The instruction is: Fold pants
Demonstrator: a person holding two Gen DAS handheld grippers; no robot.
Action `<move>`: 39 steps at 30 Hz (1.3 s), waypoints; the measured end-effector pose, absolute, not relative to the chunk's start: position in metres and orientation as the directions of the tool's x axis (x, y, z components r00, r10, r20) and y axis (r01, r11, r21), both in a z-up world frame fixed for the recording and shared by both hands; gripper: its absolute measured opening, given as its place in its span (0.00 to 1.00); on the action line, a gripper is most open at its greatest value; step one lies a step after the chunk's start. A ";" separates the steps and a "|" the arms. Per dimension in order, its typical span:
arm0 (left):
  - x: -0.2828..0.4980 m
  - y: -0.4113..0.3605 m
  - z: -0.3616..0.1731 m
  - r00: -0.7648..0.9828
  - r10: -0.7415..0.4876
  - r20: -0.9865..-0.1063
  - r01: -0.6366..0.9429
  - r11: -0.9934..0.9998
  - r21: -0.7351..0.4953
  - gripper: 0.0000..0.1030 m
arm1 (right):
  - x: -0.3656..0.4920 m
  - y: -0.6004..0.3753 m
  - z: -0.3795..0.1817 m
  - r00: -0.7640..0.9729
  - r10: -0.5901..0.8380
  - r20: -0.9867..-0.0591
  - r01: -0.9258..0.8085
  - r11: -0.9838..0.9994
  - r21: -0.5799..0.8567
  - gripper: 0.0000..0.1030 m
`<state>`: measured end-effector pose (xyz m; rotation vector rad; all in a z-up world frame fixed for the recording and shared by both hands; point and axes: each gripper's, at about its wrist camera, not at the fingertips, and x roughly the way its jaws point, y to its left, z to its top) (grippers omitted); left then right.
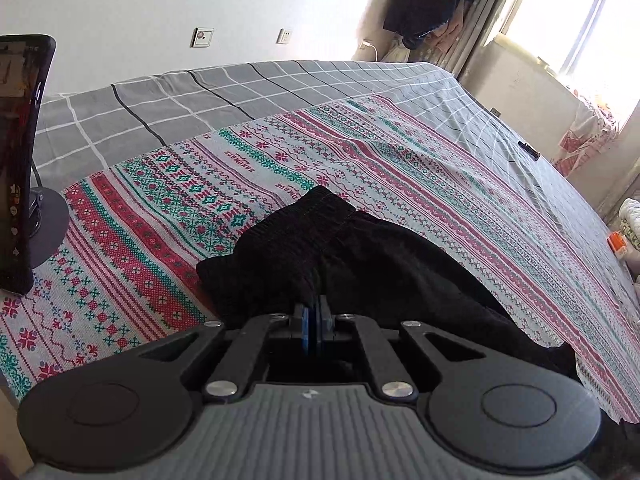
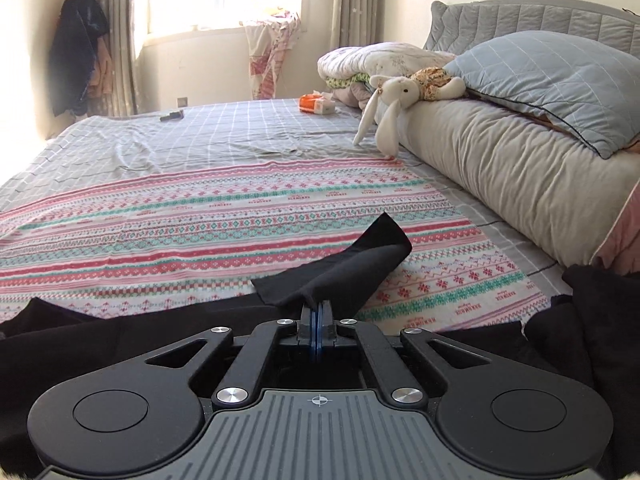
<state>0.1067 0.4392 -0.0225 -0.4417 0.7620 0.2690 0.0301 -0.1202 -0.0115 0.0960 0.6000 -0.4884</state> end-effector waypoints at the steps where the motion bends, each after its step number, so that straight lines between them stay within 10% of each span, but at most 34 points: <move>1: 0.104 0.442 -0.023 0.697 0.074 -0.713 -0.381 0.881 -0.281 0.20 | 0.019 -0.118 -0.017 0.711 -0.408 -0.573 0.467 0.883 -0.049 0.00; 22: 0.094 0.451 -0.054 0.728 0.124 -0.674 -0.331 0.925 -0.187 0.21 | -0.061 -0.084 -0.076 0.647 -0.380 -0.661 0.435 0.896 -0.089 0.00; 26: 0.092 0.439 -0.048 0.707 0.171 -0.686 -0.327 0.939 -0.103 0.25 | -0.060 -0.087 -0.091 0.600 -0.386 -0.701 0.450 0.887 -0.103 0.00; 28: 0.089 0.435 -0.043 0.688 0.190 -0.701 -0.338 0.938 -0.078 0.42 | -0.060 -0.091 -0.095 0.585 -0.375 -0.719 0.452 0.887 -0.095 0.01; 30: 0.083 0.433 -0.039 0.651 0.203 -0.731 -0.353 0.934 -0.054 0.68 | -0.060 -0.094 -0.091 0.577 -0.369 -0.729 0.452 0.887 -0.091 0.14; 35: 0.065 0.415 -0.027 0.619 0.210 -0.757 -0.334 0.942 -0.013 0.77 | -0.064 -0.108 -0.071 0.606 -0.356 -0.711 0.467 0.883 -0.045 0.50; 39: 0.054 0.387 -0.016 0.643 0.150 -0.751 -0.270 0.962 -0.038 0.89 | -0.065 -0.119 -0.057 0.627 -0.329 -0.706 0.457 0.889 -0.010 0.59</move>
